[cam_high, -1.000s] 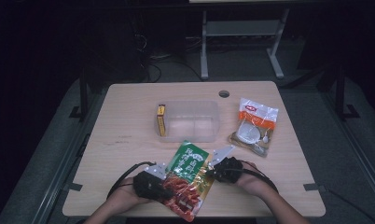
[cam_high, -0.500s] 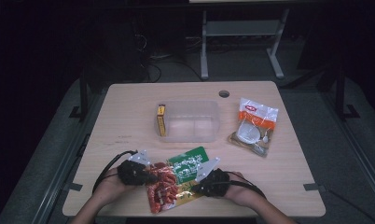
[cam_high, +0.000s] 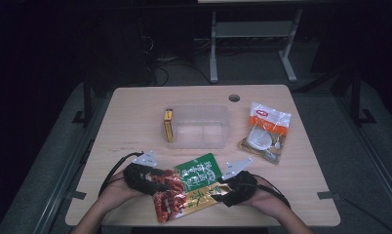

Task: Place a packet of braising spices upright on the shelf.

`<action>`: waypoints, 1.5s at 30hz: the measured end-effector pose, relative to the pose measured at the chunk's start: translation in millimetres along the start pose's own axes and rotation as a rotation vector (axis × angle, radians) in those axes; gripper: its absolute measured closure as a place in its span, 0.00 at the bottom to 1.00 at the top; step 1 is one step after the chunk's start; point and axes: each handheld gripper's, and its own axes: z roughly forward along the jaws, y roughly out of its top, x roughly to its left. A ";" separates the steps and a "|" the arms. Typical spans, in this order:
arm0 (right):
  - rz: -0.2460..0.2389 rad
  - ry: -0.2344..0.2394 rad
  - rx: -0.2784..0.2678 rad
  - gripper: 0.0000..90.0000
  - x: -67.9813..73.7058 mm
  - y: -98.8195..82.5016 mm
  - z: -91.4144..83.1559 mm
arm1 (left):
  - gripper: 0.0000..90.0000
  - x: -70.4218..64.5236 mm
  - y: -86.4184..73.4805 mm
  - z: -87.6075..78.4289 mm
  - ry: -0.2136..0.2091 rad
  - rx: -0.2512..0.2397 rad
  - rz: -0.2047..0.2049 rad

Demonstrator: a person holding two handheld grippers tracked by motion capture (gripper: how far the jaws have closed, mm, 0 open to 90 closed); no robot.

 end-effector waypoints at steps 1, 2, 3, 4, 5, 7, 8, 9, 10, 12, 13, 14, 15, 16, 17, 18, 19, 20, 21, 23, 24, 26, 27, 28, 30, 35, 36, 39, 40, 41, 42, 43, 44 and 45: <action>0.021 0.000 -0.002 0.40 0.3 -2.5 -2.2 | 0.30 0.1 1.9 2.7 0.005 0.007 0.011; 0.021 -0.009 -0.006 0.39 -0.7 -5.1 -4.0 | 0.26 0.6 3.9 5.6 0.006 0.010 0.019; 0.039 -0.011 -0.009 0.39 -0.8 -7.1 -5.9 | 0.24 1.9 5.9 7.3 0.008 0.023 0.036; 0.052 -0.010 -0.012 0.39 -1.1 -8.7 -7.5 | 0.22 2.9 7.5 10.2 0.014 0.018 0.042; 0.047 -0.017 -0.016 0.39 -2.3 -10.2 -8.9 | 0.20 3.4 8.6 12.9 0.019 0.012 0.038; 0.056 -0.024 -0.022 0.39 -4.4 -10.9 -10.8 | 0.20 6.9 9.8 16.0 0.028 0.017 0.054; 0.063 -0.026 -0.023 0.38 -5.7 -11.0 -11.2 | 0.19 7.7 9.7 18.4 0.033 0.007 0.041; 0.064 -0.025 -0.024 0.38 -7.3 -11.4 -11.0 | 0.19 9.5 9.4 19.7 0.040 0.008 0.041; 0.067 -0.027 -0.022 0.38 -8.2 -11.8 -10.7 | 0.19 11.0 8.8 21.1 0.047 0.009 0.044; 0.071 -0.017 -0.018 0.37 -8.1 -12.0 -9.4 | 0.19 13.9 7.4 23.0 0.046 0.033 0.064; 0.063 -0.012 -0.015 0.36 -7.3 -12.0 -8.4 | 0.19 12.6 6.0 25.5 0.042 0.019 0.040; 0.058 -0.011 -0.008 0.36 -5.9 -11.5 -7.2 | 0.19 13.5 5.4 26.5 0.041 0.028 0.051; 0.053 -0.006 -0.002 0.36 -4.8 -11.0 -5.9 | 0.19 12.3 4.4 28.5 0.038 0.023 0.033; 0.042 -0.010 0.006 0.36 -4.2 -10.8 -4.7 | 0.19 13.1 3.8 28.8 0.037 0.025 0.039; 0.025 -0.013 0.010 0.36 -4.6 -10.8 -3.5 | 0.19 13.5 3.6 29.0 0.035 0.021 0.035; 0.046 -0.002 0.009 0.37 -2.7 -10.1 -3.0 | 0.19 14.4 3.3 28.4 0.036 0.027 0.046; 0.038 -0.004 0.010 0.36 -3.0 -10.2 -2.5 | 0.19 15.1 2.9 28.2 0.033 0.032 0.052; 0.040 -0.005 0.010 0.37 -3.1 -10.2 -2.5 | 0.19 15.6 2.4 28.0 0.030 0.032 0.059; 0.045 -0.005 0.010 0.37 -3.1 -10.3 -2.5 | 0.19 14.6 1.7 29.0 0.031 0.015 0.049; 0.044 -0.008 0.015 0.37 -4.2 -10.9 -2.5 | 0.18 15.1 1.3 28.2 0.035 0.029 0.076; 0.045 -0.006 0.016 0.37 -4.3 -11.1 -2.1 | 0.19 14.0 0.9 29.0 0.037 0.018 0.070; 0.043 -0.006 0.021 0.37 -4.4 -11.5 -0.9 | 0.20 12.0 0.5 29.4 0.041 0.014 0.070; 0.035 -0.011 0.026 0.37 -4.7 -11.7 -0.2 | 0.21 11.5 0.5 29.3 0.043 0.013 0.073; 0.019 -0.016 0.031 0.37 -5.4 -11.9 0.2 | 0.22 11.4 0.5 28.3 0.046 0.022 0.088; 0.015 -0.017 0.034 0.36 -5.3 -11.9 1.0 | 0.26 10.8 0.1 27.3 0.049 0.023 0.098; 0.014 -0.024 0.017 0.36 -6.1 -11.1 -0.6 | 0.43 7.3 0.2 25.7 0.047 0.024 0.121; 0.016 -0.026 0.014 0.37 -6.3 -11.0 -1.5 | 0.46 6.2 0.5 25.7 0.048 0.024 0.129; 0.027 -0.028 -0.008 0.36 -7.5 -10.4 -6.2 | 0.56 4.3 0.9 25.3 0.043 0.027 0.136; 0.042 -0.023 -0.018 0.36 -7.2 -10.1 -7.4 | 0.58 3.8 1.1 25.0 0.042 0.027 0.137; 0.050 -0.022 -0.032 0.36 -7.9 -10.1 -9.4 | 0.62 3.4 1.1 24.9 0.040 0.027 0.139; 0.053 -0.023 -0.042 0.36 -8.7 -10.3 -10.7 | 0.66 2.6 1.2 25.1 0.036 0.024 0.134; 0.061 -0.024 -0.046 0.36 -9.3 -10.5 -12.0 | 0.70 2.6 1.5 24.9 0.034 0.028 0.141; 0.065 -0.024 -0.050 0.36 -10.0 -10.7 -12.7 | 0.74 1.7 1.8 25.2 0.033 0.025 0.138; 0.061 -0.026 -0.059 0.36 -10.9 -11.3 -13.7 | 0.79 1.3 1.9 25.2 0.029 0.026 0.140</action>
